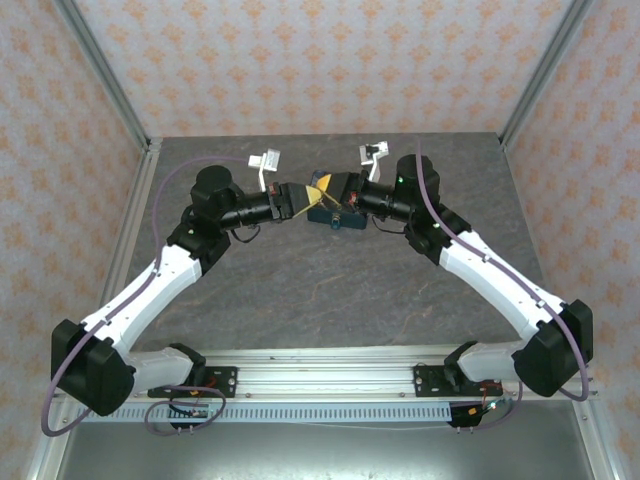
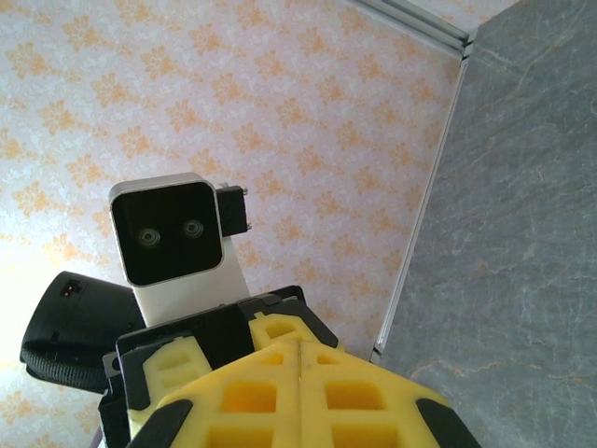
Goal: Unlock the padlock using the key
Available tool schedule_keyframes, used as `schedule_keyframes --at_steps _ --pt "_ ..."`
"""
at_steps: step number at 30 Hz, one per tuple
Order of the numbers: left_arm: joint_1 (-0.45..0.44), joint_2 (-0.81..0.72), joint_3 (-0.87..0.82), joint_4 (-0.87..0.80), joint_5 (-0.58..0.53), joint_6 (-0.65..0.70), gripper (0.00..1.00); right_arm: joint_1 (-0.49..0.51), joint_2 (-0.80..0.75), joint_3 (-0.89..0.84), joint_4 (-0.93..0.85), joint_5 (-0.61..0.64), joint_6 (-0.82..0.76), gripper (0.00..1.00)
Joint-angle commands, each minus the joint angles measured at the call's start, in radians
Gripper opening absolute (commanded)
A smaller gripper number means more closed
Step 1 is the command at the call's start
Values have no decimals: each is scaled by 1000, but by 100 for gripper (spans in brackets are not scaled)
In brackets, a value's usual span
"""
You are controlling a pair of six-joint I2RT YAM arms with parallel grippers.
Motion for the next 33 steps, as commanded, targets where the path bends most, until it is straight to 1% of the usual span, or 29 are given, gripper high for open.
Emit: schedule_keyframes --at_steps 1,4,8,15,25,33 --pt "8 -9 -12 78 0 -36 25 4 -24 -18 81 37 24 0" --pt "8 -12 -17 79 3 -38 23 5 -26 -26 85 48 28 0" --pt "9 -21 -20 56 2 -26 23 5 -31 -31 97 65 30 0" --pt "9 -18 -26 58 1 -27 18 6 -39 -41 105 85 30 0" --pt "8 1 -15 77 2 -35 21 19 -33 -42 107 91 22 0" --pt "7 10 -9 77 5 -33 19 28 -27 -40 113 91 23 0"
